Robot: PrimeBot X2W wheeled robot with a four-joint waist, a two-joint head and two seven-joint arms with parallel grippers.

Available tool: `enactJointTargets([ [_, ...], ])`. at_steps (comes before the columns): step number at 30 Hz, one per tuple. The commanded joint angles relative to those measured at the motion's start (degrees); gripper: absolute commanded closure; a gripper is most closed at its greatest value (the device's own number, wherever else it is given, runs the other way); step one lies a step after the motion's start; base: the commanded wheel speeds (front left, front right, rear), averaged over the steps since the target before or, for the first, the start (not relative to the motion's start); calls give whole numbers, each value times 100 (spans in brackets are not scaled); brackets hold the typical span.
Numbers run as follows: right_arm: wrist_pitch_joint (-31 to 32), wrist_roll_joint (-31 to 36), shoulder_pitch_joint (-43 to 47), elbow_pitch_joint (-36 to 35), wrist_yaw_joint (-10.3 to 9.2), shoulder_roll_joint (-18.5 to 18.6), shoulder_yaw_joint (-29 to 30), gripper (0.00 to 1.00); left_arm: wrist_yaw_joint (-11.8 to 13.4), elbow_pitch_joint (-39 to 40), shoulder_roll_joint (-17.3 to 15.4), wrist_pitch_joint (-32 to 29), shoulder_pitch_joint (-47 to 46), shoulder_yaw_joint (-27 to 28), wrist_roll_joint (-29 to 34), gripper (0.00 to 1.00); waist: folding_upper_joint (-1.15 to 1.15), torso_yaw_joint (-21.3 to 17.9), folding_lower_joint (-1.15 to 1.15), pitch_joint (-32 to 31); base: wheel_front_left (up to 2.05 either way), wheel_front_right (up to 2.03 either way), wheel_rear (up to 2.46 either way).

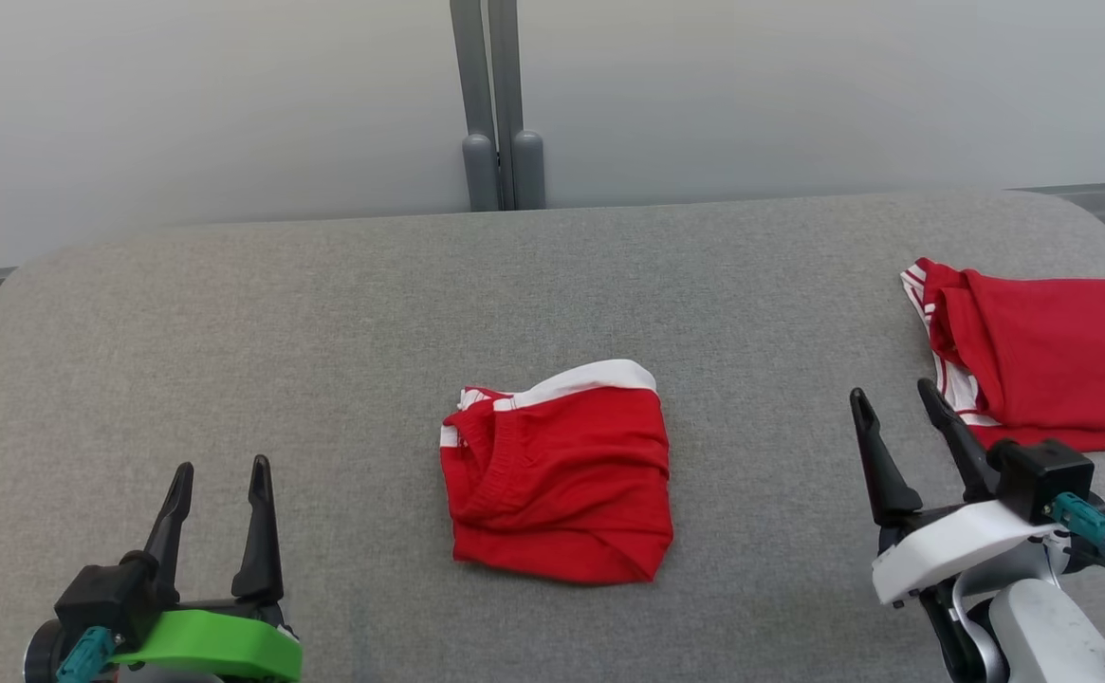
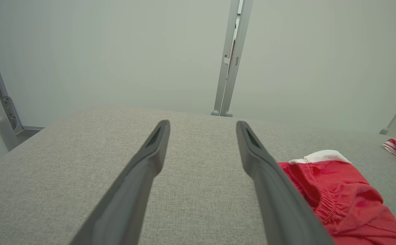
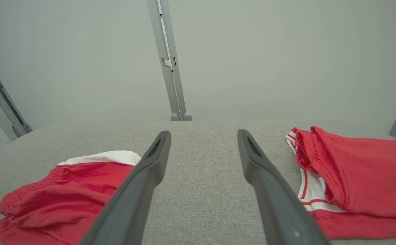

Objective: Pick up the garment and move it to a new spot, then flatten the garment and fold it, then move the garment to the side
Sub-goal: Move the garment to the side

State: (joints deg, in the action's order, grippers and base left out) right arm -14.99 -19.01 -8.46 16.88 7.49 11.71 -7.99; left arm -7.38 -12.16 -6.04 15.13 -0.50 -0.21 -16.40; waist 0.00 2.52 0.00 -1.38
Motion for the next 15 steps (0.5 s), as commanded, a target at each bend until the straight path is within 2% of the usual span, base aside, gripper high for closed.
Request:
enactJointTargets([
  [1, -21, -46, 5, 75, 0, -16, -52, 0, -14, -3, -9, -2, 61, -6, 83, 0, 0, 23, 0, 4, 0, 0, 0],
  [5, 223, -295, -259, 333, 0, -45, -254, 0, -16, 9, -10, -2, 36, -31, 82, 0, 0, 97, 0, 29, 0, 0, 0],
  [11, 1109, -539, -931, 911, 0, -127, -686, 0, -16, -37, -14, -2, -36, -165, 75, 0, 0, 376, 0, 45, 0, 0, 0],
  [15, 1785, -755, -1382, 1471, -1, -259, -744, 0, -17, -144, -35, -2, -106, -225, 19, 0, 0, 637, 0, 60, 0, 0, 0],
])
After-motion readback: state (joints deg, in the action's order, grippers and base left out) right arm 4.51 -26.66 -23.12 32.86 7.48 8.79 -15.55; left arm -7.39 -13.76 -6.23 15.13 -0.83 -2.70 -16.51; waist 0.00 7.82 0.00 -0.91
